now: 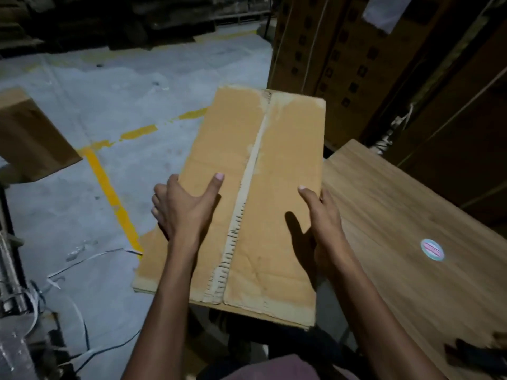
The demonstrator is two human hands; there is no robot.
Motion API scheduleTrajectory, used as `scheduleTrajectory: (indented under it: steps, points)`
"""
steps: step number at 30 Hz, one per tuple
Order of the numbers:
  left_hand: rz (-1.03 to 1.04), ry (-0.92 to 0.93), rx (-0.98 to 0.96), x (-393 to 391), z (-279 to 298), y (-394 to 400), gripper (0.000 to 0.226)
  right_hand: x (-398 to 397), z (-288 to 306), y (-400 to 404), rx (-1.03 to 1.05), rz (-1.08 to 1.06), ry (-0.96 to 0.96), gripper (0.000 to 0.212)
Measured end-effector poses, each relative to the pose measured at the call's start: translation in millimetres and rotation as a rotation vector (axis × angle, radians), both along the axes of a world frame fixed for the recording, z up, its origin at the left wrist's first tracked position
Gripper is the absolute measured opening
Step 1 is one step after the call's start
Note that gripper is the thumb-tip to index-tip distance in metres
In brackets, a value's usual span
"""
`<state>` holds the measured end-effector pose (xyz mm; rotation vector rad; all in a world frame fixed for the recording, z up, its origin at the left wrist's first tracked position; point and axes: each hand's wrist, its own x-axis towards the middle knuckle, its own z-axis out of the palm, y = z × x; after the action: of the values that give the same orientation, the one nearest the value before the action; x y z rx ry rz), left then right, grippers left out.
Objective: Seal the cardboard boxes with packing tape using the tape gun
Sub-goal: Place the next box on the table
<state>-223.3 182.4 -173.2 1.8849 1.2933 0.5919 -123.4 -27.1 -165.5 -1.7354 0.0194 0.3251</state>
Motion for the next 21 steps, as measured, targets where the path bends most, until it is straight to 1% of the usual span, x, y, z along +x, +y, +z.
scheduleTrajectory:
  steps: [1,3,9,11,13,14,17,18,21]
  points:
    - [-0.029,0.001,-0.001,-1,4,-15,0.101,-5,5,-15,-0.023,-0.037,-0.017,0.051]
    - [-0.087,0.012,-0.011,-1,9,-42,0.101,-10,8,-41,-0.062,-0.106,-0.007,0.05]
    - [-0.291,0.014,-0.049,16,14,-104,0.098,-18,8,-105,-0.209,-0.299,-0.004,0.056]
    - [-0.37,0.008,-0.039,28,13,-121,0.099,-19,5,-126,-0.228,-0.372,0.002,0.058]
    - [-0.459,-0.004,-0.016,41,10,-137,0.095,-20,3,-145,-0.236,-0.426,-0.01,0.059]
    - [-0.503,-0.011,-0.002,47,8,-144,0.09,-20,3,-153,-0.241,-0.453,-0.016,0.064]
    - [-0.614,-0.011,0.021,65,3,-168,0.08,-19,3,-175,-0.254,-0.511,0.007,0.093]
    - [-0.639,-0.003,0.032,69,1,-176,0.078,-18,3,-182,-0.25,-0.53,0.015,0.095]
    - [-0.684,0.006,0.066,78,-3,-197,0.074,-11,-5,-206,-0.251,-0.568,0.025,0.082]
